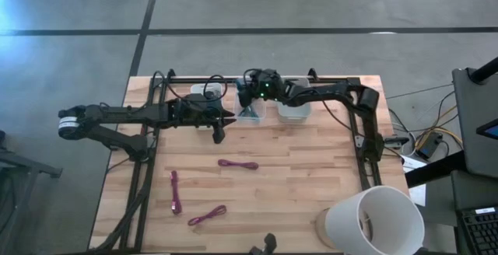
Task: Pick & Place USB Port
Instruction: Put the blue charger cable into the transparent bin, then put the top right pink charger cable into the gray bin
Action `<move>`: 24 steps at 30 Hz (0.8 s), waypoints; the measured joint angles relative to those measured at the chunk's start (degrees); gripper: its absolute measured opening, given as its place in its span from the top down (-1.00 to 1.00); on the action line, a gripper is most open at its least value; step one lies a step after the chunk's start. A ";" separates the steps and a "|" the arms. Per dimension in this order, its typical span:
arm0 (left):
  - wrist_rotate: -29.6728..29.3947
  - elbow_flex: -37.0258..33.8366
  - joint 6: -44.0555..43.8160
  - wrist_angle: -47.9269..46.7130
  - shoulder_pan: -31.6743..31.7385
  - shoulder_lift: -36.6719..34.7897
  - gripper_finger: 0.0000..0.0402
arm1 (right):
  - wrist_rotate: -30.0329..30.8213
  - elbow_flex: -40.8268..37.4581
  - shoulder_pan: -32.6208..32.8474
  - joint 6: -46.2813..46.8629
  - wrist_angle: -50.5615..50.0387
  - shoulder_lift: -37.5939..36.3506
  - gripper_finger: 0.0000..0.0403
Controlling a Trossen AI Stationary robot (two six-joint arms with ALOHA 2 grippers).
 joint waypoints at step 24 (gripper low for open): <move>0.00 0.01 0.04 0.18 0.00 -0.02 0.48 | 2.69 0.58 -0.57 -5.41 -8.73 -5.37 0.48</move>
